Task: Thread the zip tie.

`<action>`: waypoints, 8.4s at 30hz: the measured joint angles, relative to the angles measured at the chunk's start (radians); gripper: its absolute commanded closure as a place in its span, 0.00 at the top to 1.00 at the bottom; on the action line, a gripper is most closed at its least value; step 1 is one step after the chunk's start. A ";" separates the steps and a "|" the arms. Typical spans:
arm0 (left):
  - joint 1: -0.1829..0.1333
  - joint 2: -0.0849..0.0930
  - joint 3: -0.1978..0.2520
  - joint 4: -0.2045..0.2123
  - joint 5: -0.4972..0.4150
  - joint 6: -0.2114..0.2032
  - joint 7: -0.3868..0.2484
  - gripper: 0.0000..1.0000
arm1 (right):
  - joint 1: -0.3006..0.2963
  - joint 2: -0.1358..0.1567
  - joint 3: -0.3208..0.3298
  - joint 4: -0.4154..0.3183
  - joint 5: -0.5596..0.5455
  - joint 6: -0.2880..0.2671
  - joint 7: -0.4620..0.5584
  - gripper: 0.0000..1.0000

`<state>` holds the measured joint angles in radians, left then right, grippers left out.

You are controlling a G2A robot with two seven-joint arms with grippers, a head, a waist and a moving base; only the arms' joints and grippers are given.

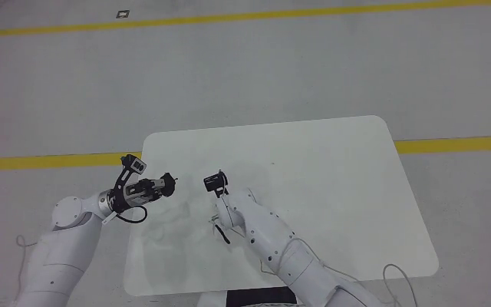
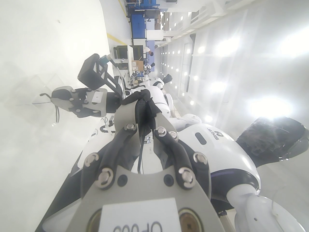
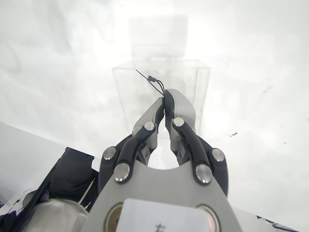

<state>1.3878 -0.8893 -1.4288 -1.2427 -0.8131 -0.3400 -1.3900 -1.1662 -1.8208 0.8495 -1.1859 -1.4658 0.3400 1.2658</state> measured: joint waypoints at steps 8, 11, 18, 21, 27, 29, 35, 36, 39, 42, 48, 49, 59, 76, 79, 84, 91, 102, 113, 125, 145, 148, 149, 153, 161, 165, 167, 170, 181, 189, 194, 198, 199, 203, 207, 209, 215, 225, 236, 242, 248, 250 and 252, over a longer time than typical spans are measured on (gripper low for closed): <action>0.000 0.000 0.000 0.000 0.000 0.000 0.000 0.00 | 0.039 -0.013 -0.016 0.077 0.043 0.000 -0.029 0.13; 0.000 0.000 0.000 0.000 0.000 0.000 0.000 0.00 | 0.048 -0.016 -0.017 0.093 0.050 0.000 -0.032 0.12; 0.000 0.000 0.000 0.000 0.000 0.000 0.000 0.00 | 0.053 -0.019 -0.016 0.100 0.039 0.000 -0.036 0.12; 0.000 0.000 0.000 0.000 0.000 0.000 0.000 0.00 | 0.053 -0.019 -0.020 0.092 0.027 0.000 -0.028 0.16; 0.000 0.000 0.000 0.000 0.000 0.000 0.000 0.00 | 0.057 -0.018 -0.042 0.090 0.021 0.000 -0.011 0.16; 0.000 0.000 0.000 0.000 0.000 0.000 0.000 0.00 | 0.059 -0.019 -0.046 0.096 0.024 0.000 -0.009 0.16; 0.000 0.000 0.000 0.000 0.000 0.000 0.000 0.00 | 0.070 -0.022 -0.058 0.122 0.034 0.000 -0.010 0.15; 0.000 0.000 0.000 0.000 0.000 0.000 0.000 0.00 | 0.072 -0.022 -0.060 0.126 0.037 0.000 -0.011 0.15; 0.000 0.000 0.000 0.000 0.000 0.000 0.000 0.00 | 0.079 -0.024 -0.066 0.139 0.045 0.000 -0.013 0.14; 0.000 0.000 0.000 0.000 0.000 0.000 0.000 0.00 | 0.089 -0.028 -0.070 0.158 0.053 0.000 -0.018 0.02; 0.000 0.000 0.000 0.000 0.000 0.000 0.000 0.00 | 0.113 -0.040 -0.072 0.202 0.073 0.000 -0.036 0.00; 0.000 0.000 0.000 0.000 0.000 0.000 0.000 0.00 | 0.114 -0.040 -0.070 0.202 0.072 0.000 -0.038 0.00; 0.000 0.000 0.000 0.000 0.000 0.000 0.000 0.00 | 0.067 -0.023 -0.043 0.089 0.021 0.000 -0.012 0.00; 0.000 0.000 0.000 0.000 0.000 0.000 0.000 0.00 | -0.047 0.023 0.011 -0.136 0.086 0.000 -0.002 0.00; 0.000 0.000 0.000 0.000 0.000 0.000 0.000 0.00 | -0.054 0.028 0.006 -0.159 0.099 0.000 -0.008 0.00; 0.000 0.000 0.000 0.000 0.000 0.000 0.000 0.00 | -0.069 0.037 0.003 -0.198 0.134 0.000 -0.015 0.00; 0.000 0.000 0.000 0.000 0.000 0.000 0.000 0.00 | -0.103 0.056 0.013 -0.258 0.197 0.000 -0.038 0.00; 0.000 0.000 0.000 0.000 0.000 0.000 0.000 0.00 | -0.156 0.078 0.054 -0.335 0.262 0.000 -0.106 0.00; 0.006 -0.002 0.007 0.000 -0.006 0.015 0.026 0.00 | -0.187 0.093 0.083 -0.372 0.313 0.000 -0.233 0.00; -0.001 -0.022 0.076 0.061 -0.005 0.000 0.067 0.00 | -0.339 0.174 0.036 -0.527 0.483 0.000 -0.796 0.00; 0.000 -0.048 0.134 0.058 -0.041 0.034 0.094 0.00 | -0.331 0.203 -0.042 -0.502 0.477 -0.026 -1.235 0.00; -0.002 -0.051 0.143 0.065 -0.051 0.029 0.081 0.00 | -0.324 0.210 -0.067 -0.466 0.479 -0.023 -1.326 0.00; -0.003 -0.052 0.146 0.067 -0.052 0.027 0.080 0.00 | -0.320 0.211 -0.076 -0.454 0.483 -0.020 -1.350 0.00; -0.009 -0.055 0.154 0.073 -0.059 0.027 0.074 0.00 | -0.300 0.216 -0.114 -0.403 0.514 -0.007 -1.441 0.00; -0.016 -0.057 0.159 0.078 -0.053 0.014 0.082 0.00 | -0.283 0.218 -0.143 -0.368 0.526 -0.003 -1.468 0.00; -0.014 -0.058 0.162 0.072 -0.049 0.018 0.094 0.00 | -0.283 0.219 -0.143 -0.368 0.523 -0.008 -1.469 0.00; -0.010 -0.060 0.170 0.060 -0.045 0.025 0.114 0.00 | -0.283 0.221 -0.145 -0.364 0.521 -0.032 -1.469 0.00; -0.011 -0.062 0.179 0.053 -0.047 0.027 0.114 0.00 | -0.277 0.222 -0.163 -0.336 0.499 -0.037 -1.477 0.00; -0.020 -0.065 0.187 0.056 -0.040 0.020 0.120 0.00 | -0.256 0.214 -0.188 -0.299 0.508 -0.028 -1.518 0.00; -0.020 -0.065 0.187 0.056 -0.040 0.020 0.120 0.00 | -0.264 0.216 -0.180 -0.302 0.479 -0.046 -1.500 0.00; -0.020 -0.065 0.187 0.056 -0.040 0.020 0.120 0.00 | -0.265 0.214 -0.178 -0.302 0.474 -0.050 -1.499 0.00; -0.020 -0.065 0.187 0.056 -0.040 0.020 0.120 0.00 | -0.264 0.213 -0.177 -0.304 0.472 -0.052 -1.498 0.00; -0.020 -0.065 0.187 0.056 -0.040 0.020 0.120 0.00 | -0.264 0.212 -0.177 -0.304 0.470 -0.051 -1.498 0.00; -0.018 -0.065 0.187 0.048 -0.003 0.006 0.171 0.00 | -0.266 0.212 -0.174 -0.307 0.467 -0.045 -1.504 0.00; -0.021 -0.065 0.178 0.062 0.012 -0.001 0.170 0.00 | -0.273 0.214 -0.165 -0.315 0.470 -0.041 -1.504 0.00; -0.030 -0.067 0.169 0.077 0.016 0.000 0.142 0.00 | -0.277 0.215 -0.160 -0.319 0.471 -0.040 -1.500 0.00; -0.054 -0.079 0.141 0.111 0.043 0.000 0.032 0.00 | -0.283 0.217 -0.153 -0.321 0.474 -0.046 -1.477 0.00; -0.067 -0.083 0.135 0.131 0.081 0.001 0.008 0.00 | -0.283 0.217 -0.153 -0.321 0.473 -0.048 -1.473 0.00; -0.086 -0.093 0.157 0.161 0.118 0.000 0.013 0.00 | -0.283 0.215 -0.162 -0.298 0.411 -0.028 -1.486 0.00; -0.091 -0.095 0.157 0.160 0.102 0.000 0.000 0.00 | -0.272 0.212 -0.175 -0.283 0.433 -0.035 -1.462 0.00; -0.083 -0.093 0.151 0.139 0.096 0.000 0.000 0.00 | -0.271 0.212 -0.177 -0.281 0.432 -0.039 -1.459 0.00; -0.083 -0.093 0.151 0.139 0.096 0.000 0.000 0.00 | -0.271 0.212 -0.177 -0.281 0.432 -0.039 -1.459 0.00; -0.083 -0.093 0.151 0.139 0.096 0.000 0.000 0.00 | -0.272 0.213 -0.175 -0.283 0.430 -0.045 -1.459 0.00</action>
<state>1.3043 -0.9825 -1.2781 -1.1034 -0.7168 -0.3400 -1.3900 -1.4386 -1.6080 0.6747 -1.4684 -1.0354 0.2954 -0.1932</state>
